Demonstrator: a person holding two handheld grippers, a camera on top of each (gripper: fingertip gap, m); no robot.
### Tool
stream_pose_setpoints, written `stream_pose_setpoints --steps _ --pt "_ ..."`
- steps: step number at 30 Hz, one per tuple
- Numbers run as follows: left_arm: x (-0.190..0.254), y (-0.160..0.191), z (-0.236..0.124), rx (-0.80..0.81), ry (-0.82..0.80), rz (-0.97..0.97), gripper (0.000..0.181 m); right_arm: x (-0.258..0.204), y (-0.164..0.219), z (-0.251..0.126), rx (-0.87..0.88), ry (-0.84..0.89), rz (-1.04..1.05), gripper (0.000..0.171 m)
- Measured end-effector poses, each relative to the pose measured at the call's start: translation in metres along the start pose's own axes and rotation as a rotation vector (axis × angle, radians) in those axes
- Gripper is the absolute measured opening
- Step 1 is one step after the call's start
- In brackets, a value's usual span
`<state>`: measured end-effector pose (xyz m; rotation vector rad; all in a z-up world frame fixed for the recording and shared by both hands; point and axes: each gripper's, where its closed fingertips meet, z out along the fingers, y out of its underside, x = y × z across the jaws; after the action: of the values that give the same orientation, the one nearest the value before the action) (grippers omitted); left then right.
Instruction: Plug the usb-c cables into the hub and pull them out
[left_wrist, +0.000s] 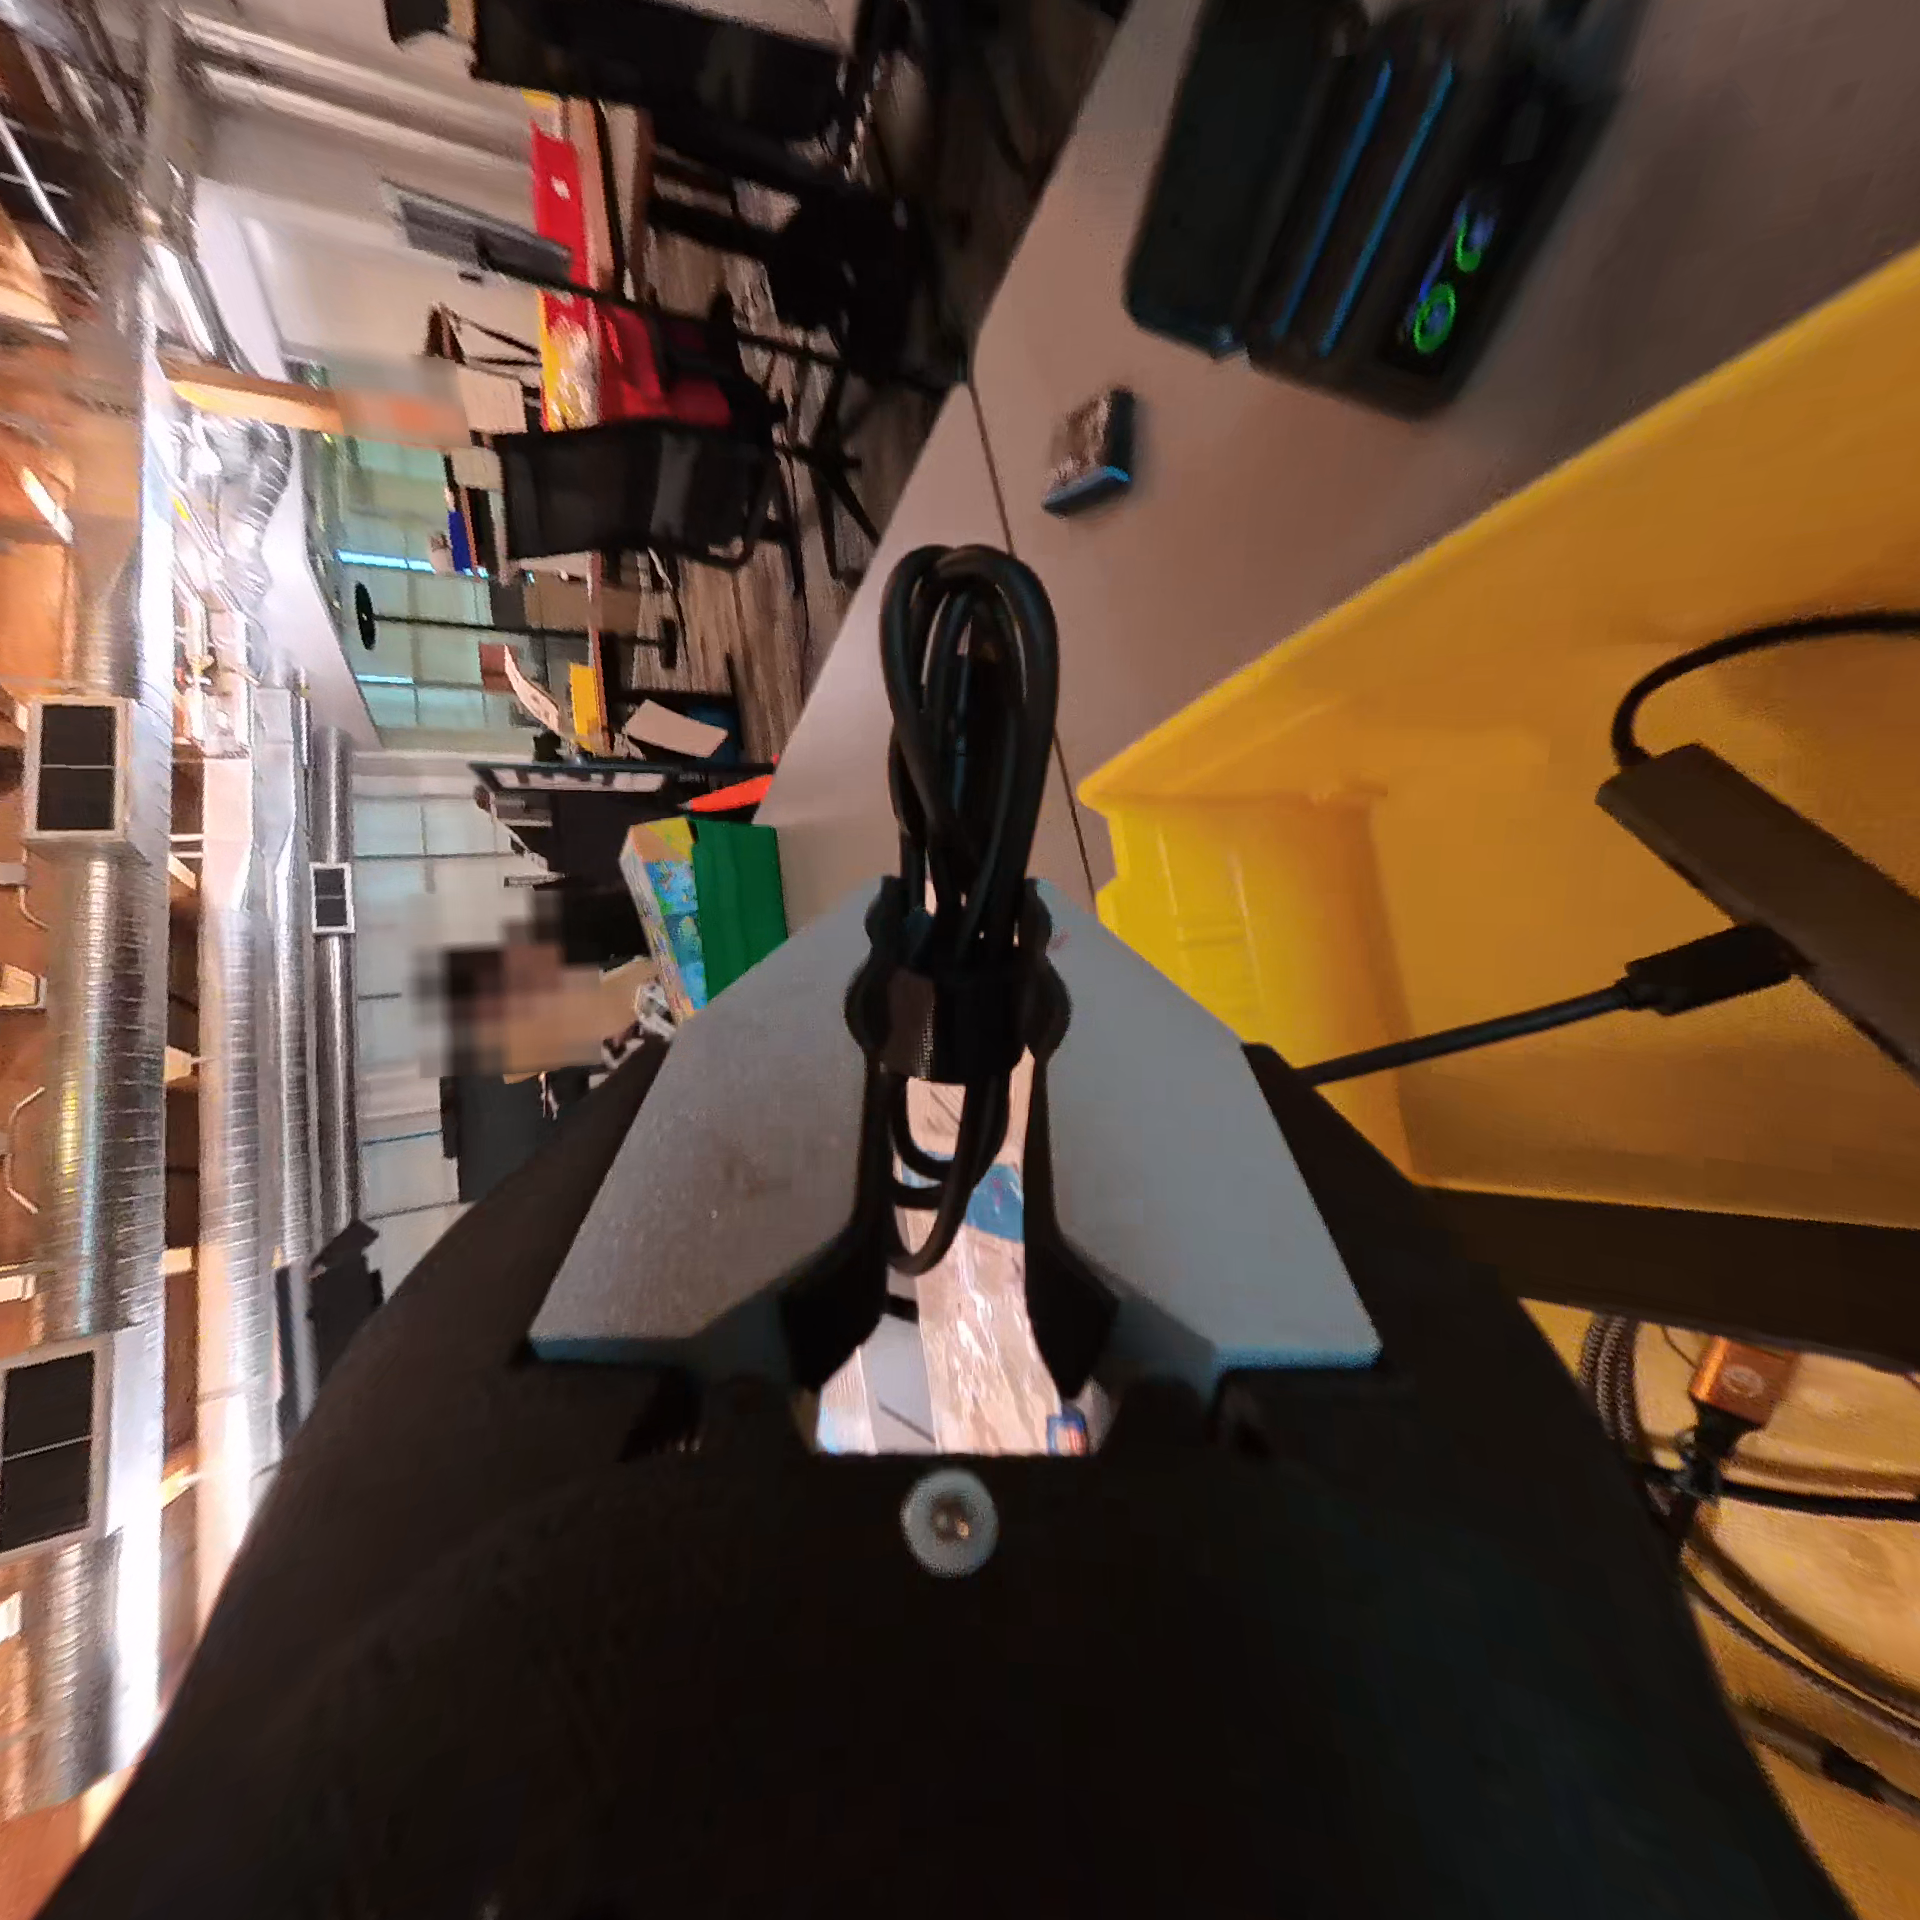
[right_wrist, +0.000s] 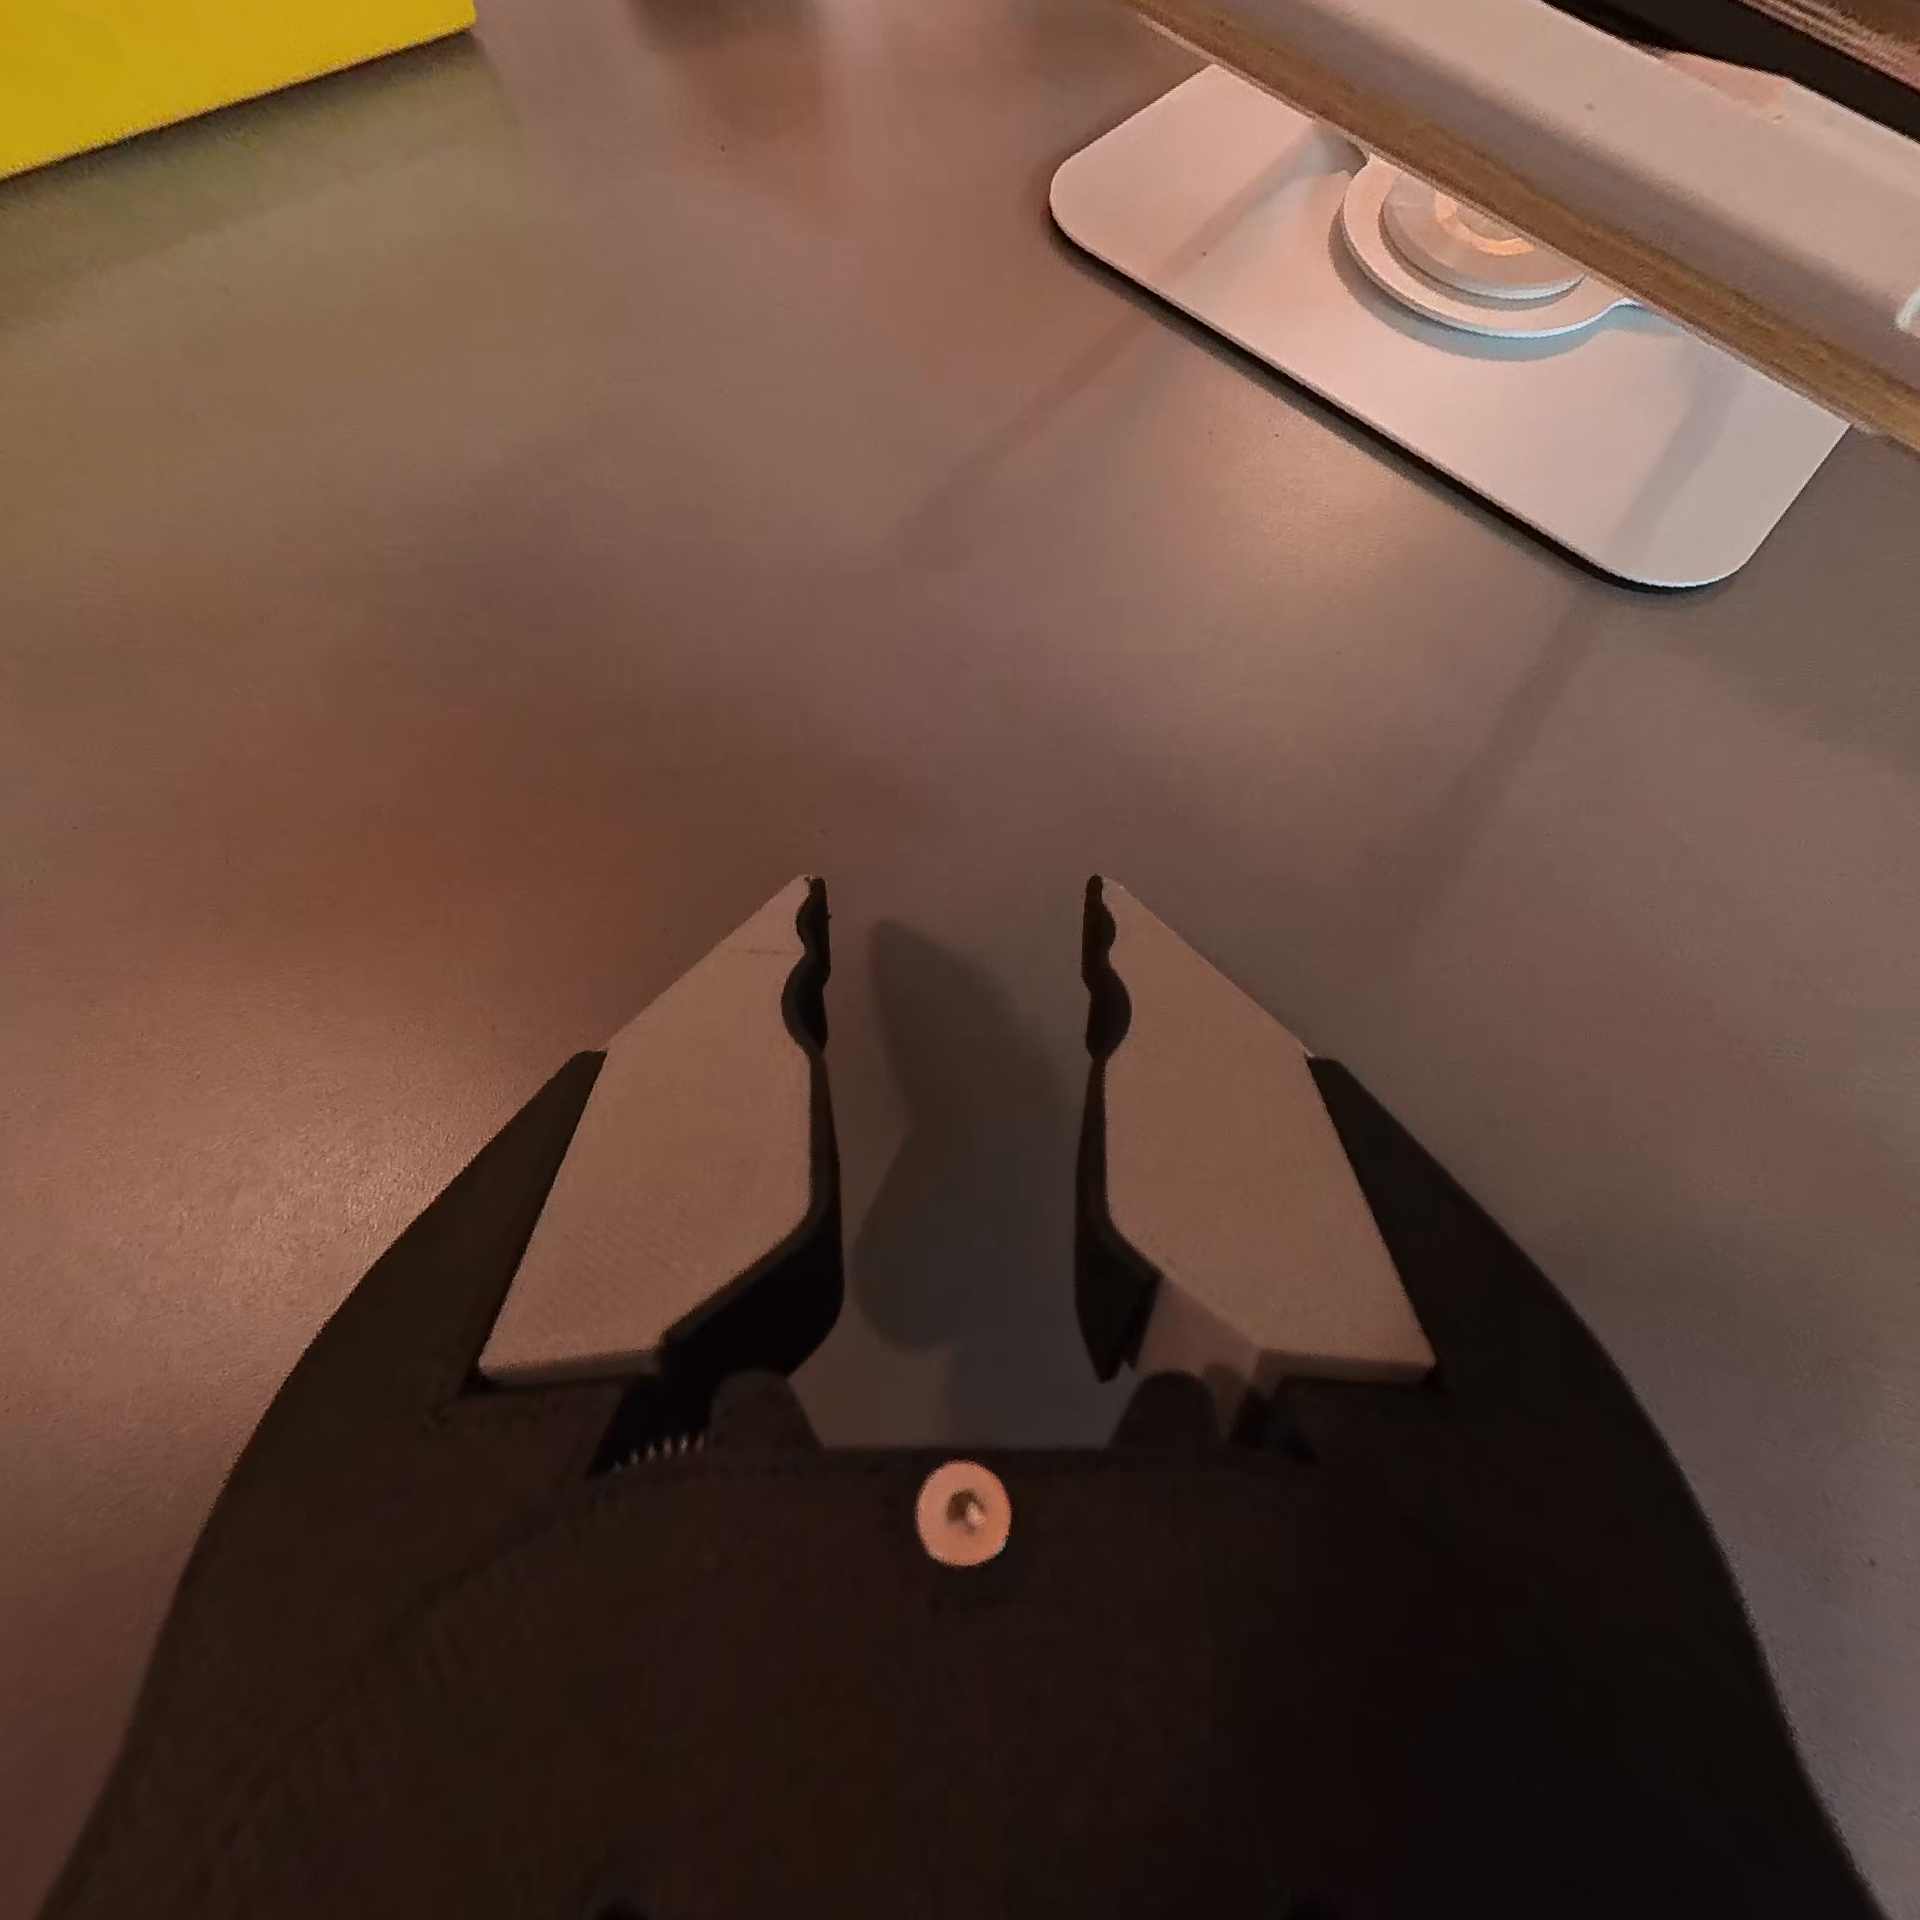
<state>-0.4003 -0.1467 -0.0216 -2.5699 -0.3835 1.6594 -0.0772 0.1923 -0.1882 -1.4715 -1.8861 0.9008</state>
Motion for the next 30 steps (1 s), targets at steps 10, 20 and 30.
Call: stream_pose_setpoints --steps 10,20,30 --pt "-0.081 -0.047 -0.087 0.265 -0.206 -0.079 0.019 -0.001 0.000 0.000 -0.002 0.001 -0.002 0.046" --pt "-0.081 -0.112 -0.203 0.601 -0.266 -0.056 0.020 -0.033 -0.022 -0.012 0.137 -0.181 -0.007 0.052" --pt "-0.041 -0.172 -0.324 0.914 -0.324 0.002 0.020 -0.052 -0.052 -0.042 0.327 -0.305 -0.039 0.053"
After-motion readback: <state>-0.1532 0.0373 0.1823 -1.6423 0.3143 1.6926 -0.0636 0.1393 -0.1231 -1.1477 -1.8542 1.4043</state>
